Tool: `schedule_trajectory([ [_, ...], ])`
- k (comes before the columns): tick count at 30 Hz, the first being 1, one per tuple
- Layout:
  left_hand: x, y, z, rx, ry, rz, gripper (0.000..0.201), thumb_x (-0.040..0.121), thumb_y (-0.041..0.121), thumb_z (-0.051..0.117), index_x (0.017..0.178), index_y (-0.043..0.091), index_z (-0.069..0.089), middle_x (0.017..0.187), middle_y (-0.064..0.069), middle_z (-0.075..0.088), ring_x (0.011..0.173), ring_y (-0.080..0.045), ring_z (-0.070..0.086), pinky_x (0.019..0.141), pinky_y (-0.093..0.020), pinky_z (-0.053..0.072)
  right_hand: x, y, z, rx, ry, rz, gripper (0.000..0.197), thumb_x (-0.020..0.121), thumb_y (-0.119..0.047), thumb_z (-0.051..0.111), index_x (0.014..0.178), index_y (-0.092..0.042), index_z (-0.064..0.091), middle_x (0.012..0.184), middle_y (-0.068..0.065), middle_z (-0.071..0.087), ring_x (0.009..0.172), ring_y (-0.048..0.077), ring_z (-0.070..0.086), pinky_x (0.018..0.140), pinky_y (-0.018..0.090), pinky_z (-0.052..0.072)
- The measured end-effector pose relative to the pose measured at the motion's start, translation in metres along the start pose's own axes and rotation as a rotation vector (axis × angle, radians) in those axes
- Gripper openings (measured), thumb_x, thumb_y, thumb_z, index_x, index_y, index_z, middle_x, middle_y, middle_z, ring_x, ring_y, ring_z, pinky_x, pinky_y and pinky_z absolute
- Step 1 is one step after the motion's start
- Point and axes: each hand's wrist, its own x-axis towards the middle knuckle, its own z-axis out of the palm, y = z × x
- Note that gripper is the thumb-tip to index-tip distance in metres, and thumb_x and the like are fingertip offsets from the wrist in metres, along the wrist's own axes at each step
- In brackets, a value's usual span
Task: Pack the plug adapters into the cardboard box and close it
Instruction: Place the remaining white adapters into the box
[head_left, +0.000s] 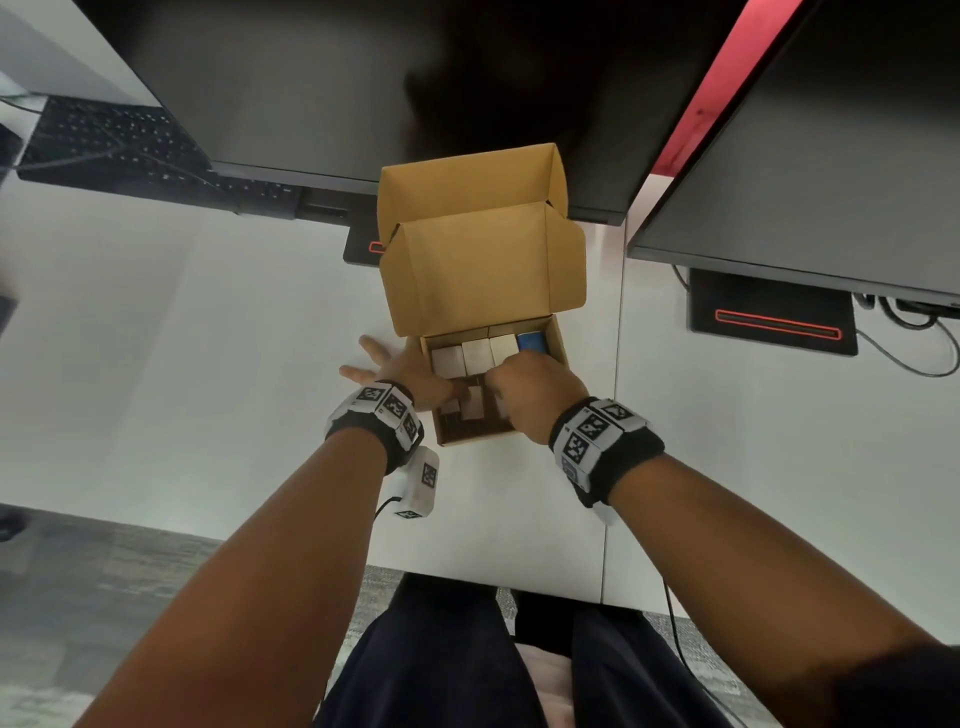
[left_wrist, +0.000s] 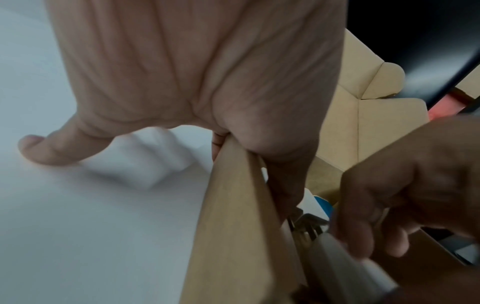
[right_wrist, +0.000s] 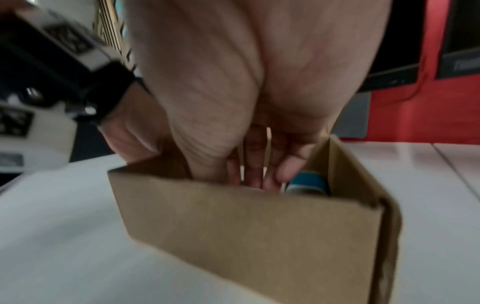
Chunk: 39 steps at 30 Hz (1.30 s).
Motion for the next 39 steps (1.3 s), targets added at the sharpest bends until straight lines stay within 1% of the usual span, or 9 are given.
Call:
schedule_trajectory([
  [6, 0.001, 0.0, 0.0, -0.042, -0.014, 0.004, 0.109, 0.064, 0.062, 0.068, 0.156, 0.049, 0.011, 0.174, -0.018, -0.012, 0.152, -0.055, -0.029, 0.113, -0.083, -0.01, 0.007, 0.002, 0.018, 0.03, 0.033, 0.017, 0.015, 0.094, -0.007, 0.062, 0.105, -0.007, 0.072, 0.104, 0.011, 0.066, 0.093, 0.028, 0.067, 0.083, 0.037, 0.058],
  [16, -0.012, 0.0, -0.009, -0.018, -0.033, 0.072, 0.102, 0.073, 0.051, 0.072, 0.158, 0.038, 0.018, 0.174, -0.019, 0.001, 0.156, -0.046, -0.027, 0.115, -0.082, -0.011, 0.011, 0.014, 0.035, 0.169, 0.125, 0.023, 0.016, 0.09, -0.001, 0.066, 0.104, -0.003, 0.075, 0.109, 0.01, 0.064, 0.096, 0.025, 0.063, 0.086, 0.034, 0.057],
  [21, -0.021, -0.006, -0.02, -0.072, -0.063, 0.0, 0.109, 0.066, 0.064, 0.075, 0.157, 0.052, 0.016, 0.171, -0.024, -0.008, 0.156, -0.055, -0.006, 0.124, -0.07, 0.009, 0.011, 0.019, 0.034, 0.211, 0.15, 0.013, 0.014, 0.088, -0.005, 0.069, 0.101, -0.005, 0.075, 0.107, 0.009, 0.063, 0.096, 0.024, 0.062, 0.08, 0.028, 0.051],
  [23, -0.022, -0.011, -0.026, -0.09, -0.068, 0.013, 0.112, 0.053, 0.071, 0.071, 0.153, 0.054, 0.024, 0.17, -0.02, 0.01, 0.155, -0.052, 0.014, 0.122, -0.065, 0.023, 0.006, 0.023, 0.026, 0.311, 0.234, -0.001, 0.014, 0.087, -0.012, 0.072, 0.099, -0.006, 0.074, 0.103, 0.007, 0.061, 0.092, 0.021, 0.059, 0.079, 0.03, 0.05],
  [27, -0.027, -0.022, -0.048, -0.395, -0.05, 0.133, 0.08, 0.065, 0.036, 0.074, 0.143, 0.028, 0.056, 0.143, -0.004, 0.059, 0.128, -0.028, 0.054, 0.106, -0.043, 0.048, -0.012, 0.038, 0.003, 0.456, 0.677, 0.102, 0.014, 0.09, -0.029, 0.07, 0.087, -0.015, 0.072, 0.086, -0.001, 0.063, 0.072, 0.012, 0.058, 0.067, 0.022, 0.049],
  [30, -0.03, -0.027, -0.061, -0.522, 0.236, 0.157, 0.048, 0.086, 0.003, 0.057, 0.129, 0.017, 0.073, 0.127, 0.0, 0.072, 0.12, -0.023, 0.064, 0.103, -0.036, 0.052, -0.016, 0.05, -0.021, 0.637, 0.885, 0.308, 0.013, 0.092, -0.026, 0.068, 0.099, -0.015, 0.063, 0.1, 0.002, 0.064, 0.081, 0.015, 0.06, 0.071, 0.024, 0.052],
  [32, -0.033, -0.027, -0.066, -0.706, 0.381, 0.164, 0.039, 0.088, 0.0, 0.053, 0.108, 0.017, 0.081, 0.114, -0.003, 0.079, 0.11, -0.028, 0.071, 0.102, -0.04, 0.057, -0.012, 0.057, -0.034, 0.932, 0.784, 0.406, 0.029, 0.098, -0.034, 0.061, 0.121, -0.017, 0.057, 0.122, 0.004, 0.062, 0.103, 0.019, 0.062, 0.085, 0.028, 0.052],
  [34, -0.043, -0.017, -0.07, -1.07, 0.283, 0.197, 0.027, 0.086, 0.006, 0.053, 0.09, 0.014, 0.079, 0.099, -0.007, 0.076, 0.091, -0.031, 0.07, 0.086, -0.038, 0.058, -0.008, 0.059, -0.042, 1.157, 0.62, 0.397, 0.043, 0.1, -0.052, 0.047, 0.136, -0.028, 0.049, 0.138, 0.002, 0.058, 0.122, 0.021, 0.058, 0.103, 0.038, 0.047],
  [39, -0.063, -0.004, -0.073, -1.32, 0.184, 0.141, 0.027, 0.096, 0.003, 0.043, 0.092, 0.007, 0.07, 0.1, -0.019, 0.076, 0.091, -0.036, 0.074, 0.082, -0.04, 0.062, -0.013, 0.054, -0.048, 1.334, 0.518, 0.386, 0.061, 0.099, -0.066, 0.022, 0.128, -0.029, 0.06, 0.117, 0.002, 0.071, 0.111, 0.022, 0.065, 0.106, 0.05, 0.044],
])
